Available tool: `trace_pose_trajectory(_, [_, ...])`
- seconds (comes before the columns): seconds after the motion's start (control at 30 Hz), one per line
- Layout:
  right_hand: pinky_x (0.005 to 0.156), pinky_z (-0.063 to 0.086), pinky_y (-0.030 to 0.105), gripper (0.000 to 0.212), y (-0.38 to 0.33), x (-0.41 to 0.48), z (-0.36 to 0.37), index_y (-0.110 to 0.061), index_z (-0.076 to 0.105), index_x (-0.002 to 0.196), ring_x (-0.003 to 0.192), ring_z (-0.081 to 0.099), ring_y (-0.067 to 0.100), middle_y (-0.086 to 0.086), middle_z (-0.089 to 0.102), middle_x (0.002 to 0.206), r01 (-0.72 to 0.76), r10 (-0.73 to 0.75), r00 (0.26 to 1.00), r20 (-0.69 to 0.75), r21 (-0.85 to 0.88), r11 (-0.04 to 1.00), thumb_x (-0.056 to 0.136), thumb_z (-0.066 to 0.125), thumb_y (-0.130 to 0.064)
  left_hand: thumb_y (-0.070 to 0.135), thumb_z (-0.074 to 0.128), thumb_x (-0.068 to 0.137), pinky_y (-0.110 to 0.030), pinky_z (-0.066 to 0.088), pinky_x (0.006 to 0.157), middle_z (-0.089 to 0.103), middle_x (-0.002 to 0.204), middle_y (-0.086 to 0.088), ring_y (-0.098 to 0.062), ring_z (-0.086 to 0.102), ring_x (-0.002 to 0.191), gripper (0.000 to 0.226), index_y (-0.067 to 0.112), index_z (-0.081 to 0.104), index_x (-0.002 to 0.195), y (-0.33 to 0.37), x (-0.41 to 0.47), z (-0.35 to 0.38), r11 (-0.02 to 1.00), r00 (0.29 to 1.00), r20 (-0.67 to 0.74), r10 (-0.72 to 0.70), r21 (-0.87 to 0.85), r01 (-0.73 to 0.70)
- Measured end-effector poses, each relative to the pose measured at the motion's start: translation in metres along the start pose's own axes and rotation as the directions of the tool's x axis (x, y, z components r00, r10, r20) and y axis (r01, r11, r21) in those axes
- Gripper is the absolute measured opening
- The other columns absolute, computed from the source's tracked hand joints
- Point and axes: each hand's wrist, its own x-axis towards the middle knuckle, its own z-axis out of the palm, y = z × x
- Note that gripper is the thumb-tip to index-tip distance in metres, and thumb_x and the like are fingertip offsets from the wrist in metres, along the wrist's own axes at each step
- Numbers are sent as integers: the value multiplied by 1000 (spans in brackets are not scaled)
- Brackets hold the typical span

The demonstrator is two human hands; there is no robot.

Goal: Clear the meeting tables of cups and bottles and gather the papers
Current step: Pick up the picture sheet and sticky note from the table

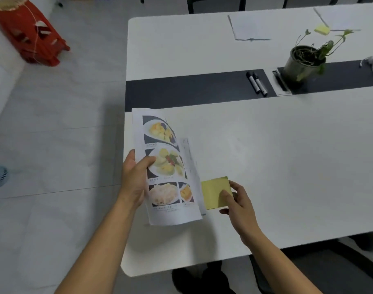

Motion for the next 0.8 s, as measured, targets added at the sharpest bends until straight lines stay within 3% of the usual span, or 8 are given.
trace_pose_trajectory(0.2, [75,57,34,29,29,39,18,-29,50,130,99,65,19,2,64,111,-108,109,994,-17,68,992,102,51,-20,14,67,91,-44,58,82,68,116,-7,-31,69,101,28,21,53,114,-65,57,-28,913,993,-66,-99,392,117])
trace_pose_trajectory(0.3, [81,57,39,35,52,54,23,-26,47,136,94,64,17,1,63,116,-155,155,988,-12,-63,986,102,51,-21,15,68,91,-40,48,95,55,140,-12,-32,56,121,72,10,26,149,-101,64,-35,771,985,-78,-152,614,168])
trace_pose_trajectory(0.37, [81,57,39,36,59,60,21,-23,46,137,93,63,15,-6,61,115,-177,176,984,-26,-56,983,102,51,-19,18,69,91,-44,30,112,35,155,-16,-35,31,142,87,9,12,156,-111,56,-33,696,987,-116,-113,699,162])
trace_pose_trajectory(0.47, [85,57,39,36,58,64,20,-24,48,136,96,64,16,-3,63,116,-212,212,977,-4,-28,977,100,50,-17,22,70,90,-46,19,118,17,161,-15,-34,14,147,85,14,18,157,-125,32,-34,619,993,-106,-47,778,112])
trace_pose_trajectory(0.6, [88,58,39,38,50,73,19,-26,50,137,104,64,21,-1,61,119,-154,153,985,-77,-7,988,99,52,-23,26,66,92,-52,16,118,10,163,-13,-32,6,148,71,27,32,154,-156,3,-44,390,999,-2,-45,921,20])
trace_pose_trajectory(0.67, [86,54,37,53,48,83,16,-21,46,143,102,60,20,1,55,119,-94,66,990,-126,-232,968,92,51,-34,23,61,96,-53,16,118,10,164,-10,-32,6,147,61,28,37,152,-165,0,-48,343,998,-9,-57,939,28])
trace_pose_trajectory(0.73, [87,49,35,63,51,90,13,-13,40,147,110,53,26,9,47,126,-68,-2,993,-122,-567,821,90,54,-35,16,56,98,-50,16,118,12,164,-10,-31,7,147,55,23,40,150,-166,1,-48,352,999,-31,-32,935,40])
trace_pose_trajectory(0.8, [93,47,40,63,55,90,11,-11,36,147,123,44,35,15,39,138,-37,-61,993,-106,-736,676,92,57,-30,9,53,98,-48,16,118,13,164,-11,-31,7,147,53,19,42,149,-165,2,-47,359,999,-46,-16,932,49])
